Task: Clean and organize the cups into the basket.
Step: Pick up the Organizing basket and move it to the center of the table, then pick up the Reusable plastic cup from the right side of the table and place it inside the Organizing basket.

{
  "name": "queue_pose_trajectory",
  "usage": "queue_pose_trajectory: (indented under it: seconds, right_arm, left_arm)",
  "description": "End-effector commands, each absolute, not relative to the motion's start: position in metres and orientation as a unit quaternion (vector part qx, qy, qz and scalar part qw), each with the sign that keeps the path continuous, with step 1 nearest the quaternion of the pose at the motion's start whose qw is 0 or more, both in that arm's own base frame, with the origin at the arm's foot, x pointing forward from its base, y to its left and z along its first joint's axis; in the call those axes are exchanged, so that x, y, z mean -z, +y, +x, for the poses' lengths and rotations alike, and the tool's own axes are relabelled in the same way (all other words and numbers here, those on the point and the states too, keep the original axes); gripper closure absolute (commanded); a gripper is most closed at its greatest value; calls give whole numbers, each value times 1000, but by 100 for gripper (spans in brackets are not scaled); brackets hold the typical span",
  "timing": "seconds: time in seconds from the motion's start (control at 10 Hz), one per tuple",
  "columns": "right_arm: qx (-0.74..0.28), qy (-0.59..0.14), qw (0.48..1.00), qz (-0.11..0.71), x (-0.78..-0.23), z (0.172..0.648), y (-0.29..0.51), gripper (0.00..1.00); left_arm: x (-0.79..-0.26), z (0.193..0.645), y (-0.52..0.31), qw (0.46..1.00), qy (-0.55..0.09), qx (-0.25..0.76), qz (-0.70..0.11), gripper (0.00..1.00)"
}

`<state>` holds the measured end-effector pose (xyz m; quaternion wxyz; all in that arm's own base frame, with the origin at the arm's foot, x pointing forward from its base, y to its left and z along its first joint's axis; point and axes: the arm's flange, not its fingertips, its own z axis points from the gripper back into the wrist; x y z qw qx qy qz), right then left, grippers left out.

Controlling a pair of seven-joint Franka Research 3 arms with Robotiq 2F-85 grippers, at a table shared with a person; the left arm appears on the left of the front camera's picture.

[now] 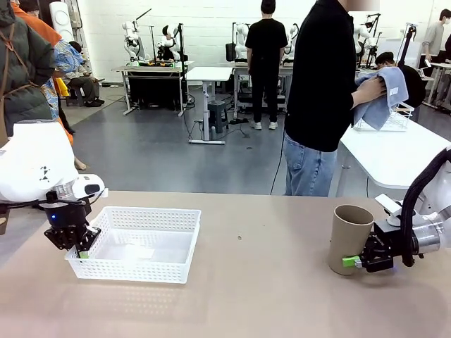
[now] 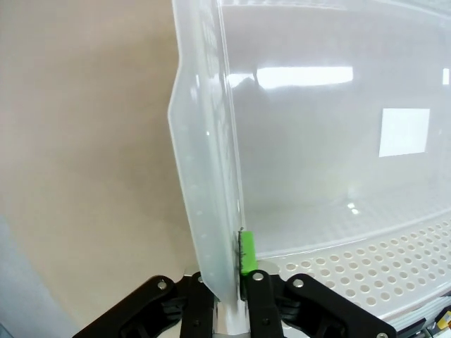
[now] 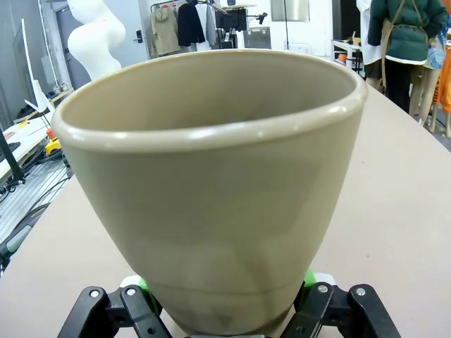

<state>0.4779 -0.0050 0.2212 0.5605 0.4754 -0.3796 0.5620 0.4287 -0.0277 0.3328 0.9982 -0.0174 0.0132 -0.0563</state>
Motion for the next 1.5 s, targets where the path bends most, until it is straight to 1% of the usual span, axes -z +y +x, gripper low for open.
queue_pose_trajectory:
  seconds: [0.0,0.1,0.3,0.4,0.5,0.6,0.8,1.0,1.2,1.4]
  right_arm:
    - [-567,-372,562,473,-218,483,-7,80]
    - [-567,-372,562,473,-218,483,-8,100]
    - [-569,-370,561,474,-218,482,-7,100]
    - [-569,-370,561,474,-218,482,-7,80]
    - [-570,-370,561,472,-217,482,-7,80]
    - [-563,-370,575,465,-220,480,-7,100]
    - [-558,-374,579,462,-249,463,-11,100]
    - [-564,-404,580,427,-305,433,-25,100]
    - [-571,-428,582,391,-355,404,-39,100]
    - [-553,-443,599,373,-395,385,-53,100]
  left_arm:
    - [-340,427,-28,998,17,53,-28,100]
    - [-340,427,-28,998,17,53,-26,100]
    - [-340,427,-29,998,16,51,-25,100]
    - [-340,427,-29,998,16,49,-25,100]
    - [-340,428,-30,999,10,36,-26,100]
    - [-339,430,-35,1000,4,2,-22,100]
    - [-336,435,-49,999,-10,-28,-36,100]
    - [-339,434,-82,999,-26,-36,-31,100]
    - [-337,436,-117,1000,-20,-18,-13,100]
    - [-336,441,-154,999,-13,-31,-5,100]
